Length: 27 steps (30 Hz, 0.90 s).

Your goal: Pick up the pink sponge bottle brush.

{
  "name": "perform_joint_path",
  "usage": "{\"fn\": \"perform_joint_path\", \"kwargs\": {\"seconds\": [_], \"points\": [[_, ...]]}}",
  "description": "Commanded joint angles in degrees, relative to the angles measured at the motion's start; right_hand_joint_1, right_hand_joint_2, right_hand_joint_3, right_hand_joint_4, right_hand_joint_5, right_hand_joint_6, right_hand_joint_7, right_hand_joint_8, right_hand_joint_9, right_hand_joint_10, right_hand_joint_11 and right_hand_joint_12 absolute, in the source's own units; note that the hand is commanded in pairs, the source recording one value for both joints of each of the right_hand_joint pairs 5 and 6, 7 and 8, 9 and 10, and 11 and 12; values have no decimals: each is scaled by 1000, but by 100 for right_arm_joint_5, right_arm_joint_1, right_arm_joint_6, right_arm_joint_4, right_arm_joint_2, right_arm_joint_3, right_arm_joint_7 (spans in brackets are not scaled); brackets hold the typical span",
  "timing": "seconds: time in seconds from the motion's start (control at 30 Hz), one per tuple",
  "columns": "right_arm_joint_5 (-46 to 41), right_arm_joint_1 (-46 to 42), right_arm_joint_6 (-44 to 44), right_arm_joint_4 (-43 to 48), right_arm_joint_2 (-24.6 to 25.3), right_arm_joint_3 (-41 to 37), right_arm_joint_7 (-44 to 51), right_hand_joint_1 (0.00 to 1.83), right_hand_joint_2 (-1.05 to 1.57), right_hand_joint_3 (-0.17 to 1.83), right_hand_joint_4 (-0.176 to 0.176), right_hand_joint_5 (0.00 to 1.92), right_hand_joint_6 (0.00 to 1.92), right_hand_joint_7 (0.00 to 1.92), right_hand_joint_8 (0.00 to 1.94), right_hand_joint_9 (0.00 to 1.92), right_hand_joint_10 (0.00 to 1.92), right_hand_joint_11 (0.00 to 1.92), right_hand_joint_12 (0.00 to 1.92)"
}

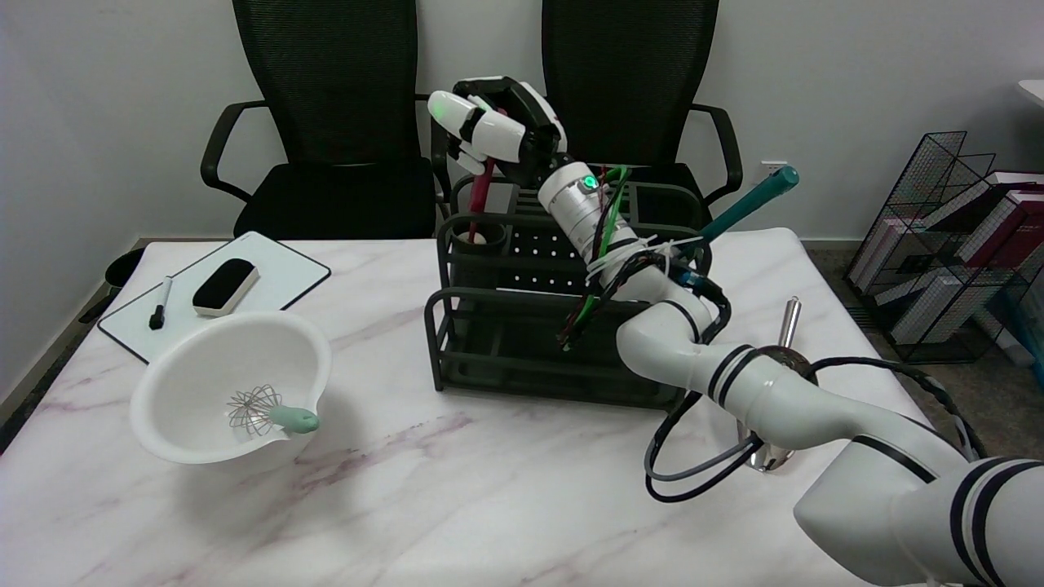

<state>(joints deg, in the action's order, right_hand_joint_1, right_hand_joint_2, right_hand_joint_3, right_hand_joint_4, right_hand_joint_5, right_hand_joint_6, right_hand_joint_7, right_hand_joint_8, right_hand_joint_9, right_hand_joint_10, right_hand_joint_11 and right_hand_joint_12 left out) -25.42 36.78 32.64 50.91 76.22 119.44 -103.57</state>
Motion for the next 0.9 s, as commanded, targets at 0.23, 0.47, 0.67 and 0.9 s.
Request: {"fn": "perform_joint_path", "kwargs": {"seconds": [0.23,0.47,0.67,0.9], "points": [[-46,380,-1179,502,-437,11,-714,1312,1439,306,0,1920,1920,1920,1920,1920,1920,1920,1920],[-54,375,-1290,651,-505,-13,-750,1301,1458,286,0,1920,1920,1920,1920,1920,1920,1920,1920],[-54,314,-1293,645,-523,-10,-970,1283,1487,263,0,1920,1920,1920,1920,1920,1920,1920,1920],[18,348,-1410,749,-574,-31,-914,1251,1537,257,0,1920,1920,1920,1920,1920,1920,1920,1920]]}}
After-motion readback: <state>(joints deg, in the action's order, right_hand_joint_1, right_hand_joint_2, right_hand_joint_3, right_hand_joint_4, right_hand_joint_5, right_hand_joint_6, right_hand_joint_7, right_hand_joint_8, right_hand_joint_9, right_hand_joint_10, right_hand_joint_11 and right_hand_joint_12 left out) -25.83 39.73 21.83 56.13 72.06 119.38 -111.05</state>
